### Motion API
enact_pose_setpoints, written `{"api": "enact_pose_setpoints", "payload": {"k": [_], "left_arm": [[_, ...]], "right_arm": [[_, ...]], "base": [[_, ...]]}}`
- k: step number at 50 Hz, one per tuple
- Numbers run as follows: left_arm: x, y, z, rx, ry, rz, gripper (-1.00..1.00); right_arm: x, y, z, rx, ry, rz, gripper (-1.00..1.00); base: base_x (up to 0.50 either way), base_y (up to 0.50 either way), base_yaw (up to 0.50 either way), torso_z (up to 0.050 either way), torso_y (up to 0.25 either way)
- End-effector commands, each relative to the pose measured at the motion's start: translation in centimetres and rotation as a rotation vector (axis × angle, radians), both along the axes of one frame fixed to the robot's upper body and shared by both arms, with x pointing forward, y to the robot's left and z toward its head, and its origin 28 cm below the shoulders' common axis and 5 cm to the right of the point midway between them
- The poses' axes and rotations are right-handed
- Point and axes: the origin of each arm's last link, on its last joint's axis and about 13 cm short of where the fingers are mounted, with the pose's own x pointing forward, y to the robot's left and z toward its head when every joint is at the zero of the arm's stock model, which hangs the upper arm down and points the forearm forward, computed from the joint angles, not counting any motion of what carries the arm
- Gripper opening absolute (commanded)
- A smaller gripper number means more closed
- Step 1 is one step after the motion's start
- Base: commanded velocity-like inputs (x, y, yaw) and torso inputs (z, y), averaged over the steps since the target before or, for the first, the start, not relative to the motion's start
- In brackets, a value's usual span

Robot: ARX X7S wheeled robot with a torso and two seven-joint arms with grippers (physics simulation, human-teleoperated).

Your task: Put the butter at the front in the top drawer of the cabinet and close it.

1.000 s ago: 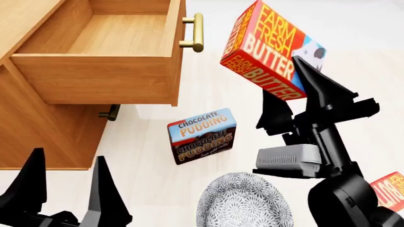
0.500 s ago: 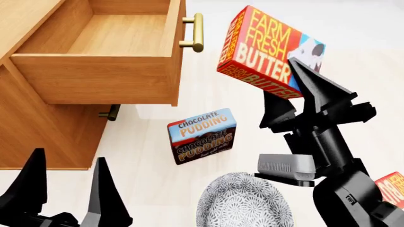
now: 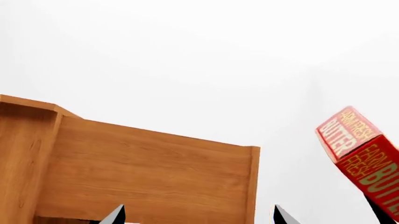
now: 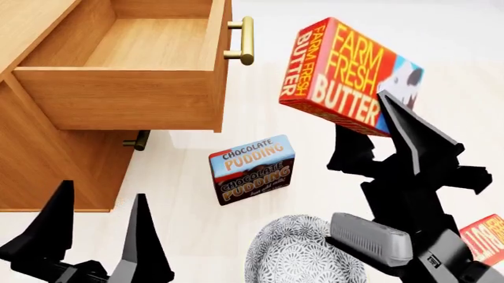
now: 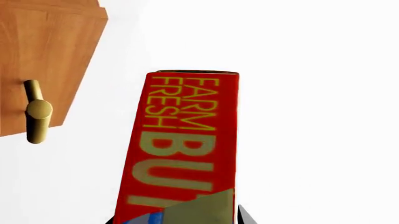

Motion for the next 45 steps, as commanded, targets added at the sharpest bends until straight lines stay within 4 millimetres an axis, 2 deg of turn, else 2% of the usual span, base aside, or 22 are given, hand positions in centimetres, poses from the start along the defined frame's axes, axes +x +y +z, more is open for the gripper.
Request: {"api": "enact_pose_setpoints", "payload": {"k": [1, 11, 18, 27, 40, 45], "left_arm": [[0.6, -0.2, 1.2, 0.029, 0.057, -0.054, 1.00], [0.8, -0.5, 4.2, 0.078, 0.125, -0.223, 1.00], [-0.5, -0.7, 6.9, 0.110, 0.109, -0.372, 1.00], [-2.0, -1.1, 10.1, 0.156, 0.074, -0.481, 1.00], [-2.8, -2.0, 14.1, 0.213, 0.051, -0.654, 1.00], [-3.3, -2.6, 15.1, 0.230, 0.135, -0.689, 1.00]], "right_arm": [[0.0, -0.2, -0.1, 0.022, -0.101, 0.013, -1.00], [0.1, -0.2, -0.6, 0.026, -0.103, 0.019, -1.00], [0.2, 0.0, -0.7, 0.018, -0.101, 0.022, -1.00], [0.2, 0.2, -0.3, 0.005, -0.104, 0.027, -1.00], [-0.3, 0.6, 0.2, -0.008, -0.107, 0.038, -1.00], [-0.4, 0.7, 0.3, -0.010, -0.109, 0.041, -1.00]], "base": [[0.00, 0.00, 0.00, 0.000, 0.000], [0.00, 0.00, 0.00, 0.001, 0.001], [0.00, 0.00, 0.00, 0.000, 0.001], [0.00, 0.00, 0.00, 0.000, 0.001], [0.00, 0.00, 0.00, 0.001, 0.001], [0.00, 0.00, 0.00, 0.000, 0.002]]}}
